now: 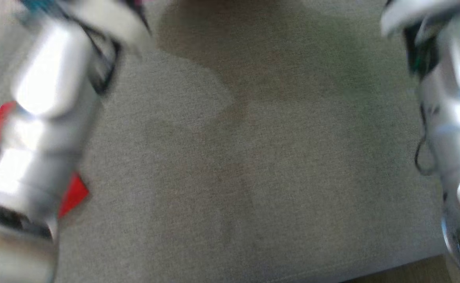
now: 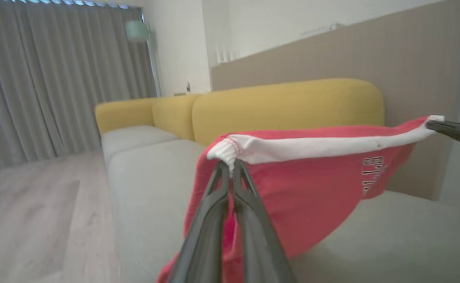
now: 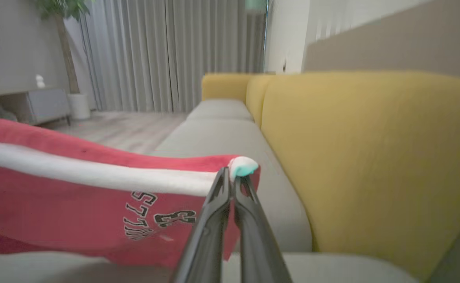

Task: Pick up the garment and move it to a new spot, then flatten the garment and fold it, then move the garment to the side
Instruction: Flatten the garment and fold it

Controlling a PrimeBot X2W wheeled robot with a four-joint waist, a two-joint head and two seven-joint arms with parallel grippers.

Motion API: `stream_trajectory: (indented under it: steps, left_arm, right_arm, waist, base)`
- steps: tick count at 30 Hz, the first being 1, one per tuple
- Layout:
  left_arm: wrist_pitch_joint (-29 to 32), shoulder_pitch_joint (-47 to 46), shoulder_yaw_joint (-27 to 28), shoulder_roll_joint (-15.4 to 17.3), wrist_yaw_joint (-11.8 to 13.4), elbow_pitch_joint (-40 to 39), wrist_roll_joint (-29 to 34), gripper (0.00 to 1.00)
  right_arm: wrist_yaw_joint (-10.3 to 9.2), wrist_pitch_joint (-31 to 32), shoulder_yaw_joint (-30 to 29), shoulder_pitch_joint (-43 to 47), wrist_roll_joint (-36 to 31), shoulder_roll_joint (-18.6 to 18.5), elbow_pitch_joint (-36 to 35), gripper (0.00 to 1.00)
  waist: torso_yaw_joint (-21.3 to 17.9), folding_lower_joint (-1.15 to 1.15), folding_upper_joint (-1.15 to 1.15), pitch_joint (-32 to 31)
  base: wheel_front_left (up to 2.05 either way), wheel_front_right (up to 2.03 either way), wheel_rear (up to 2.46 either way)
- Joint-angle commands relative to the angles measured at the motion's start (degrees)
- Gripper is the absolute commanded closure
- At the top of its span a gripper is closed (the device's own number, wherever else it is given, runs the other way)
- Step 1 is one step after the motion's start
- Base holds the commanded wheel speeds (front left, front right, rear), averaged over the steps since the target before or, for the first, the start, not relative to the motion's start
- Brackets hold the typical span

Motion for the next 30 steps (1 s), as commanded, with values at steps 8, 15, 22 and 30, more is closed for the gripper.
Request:
stream_trajectory:
  steps: [8, 15, 22, 30]
  left_arm:
    - [-0.5, 9.1, -11.0, 7.8, -0.3, -8.8, -7.1, 1.00]
    - [-0.2, 15.9, -18.2, 13.3, -0.3, -14.3, -7.8, 1.00]
    - [0.9, 19.5, -21.5, 14.7, 0.5, -18.6, -5.8, 1.00]
    - [4.0, 24.9, -23.9, 15.8, 2.4, -25.8, -6.9, 1.00]
  right_arm:
    - [-0.04, 6.2, 13.3, 7.0, 8.8, -6.8, 2.6, 1.00]
    - [-0.04, 15.6, 25.0, 13.3, 19.1, -15.3, -3.0, 1.00]
    - [-0.04, 21.4, 33.1, 18.4, 27.4, -24.9, -12.0, 1.00]
    - [-0.04, 27.8, 35.4, 24.6, 32.6, -31.8, -18.7, 1.00]
  waist:
    - [0.9, 0.01, 0.00, -2.5]
    - [1.0, 0.01, 0.00, -5.7]
    - [1.3, 0.01, 0.00, -8.7]
    - [0.2, 0.01, 0.00, -13.0]
  base:
    - [0.00, 0.00, 0.00]
    - [0.00, 0.00, 0.00]
    - [0.00, 0.00, 0.00]
    - [0.00, 0.00, 0.00]
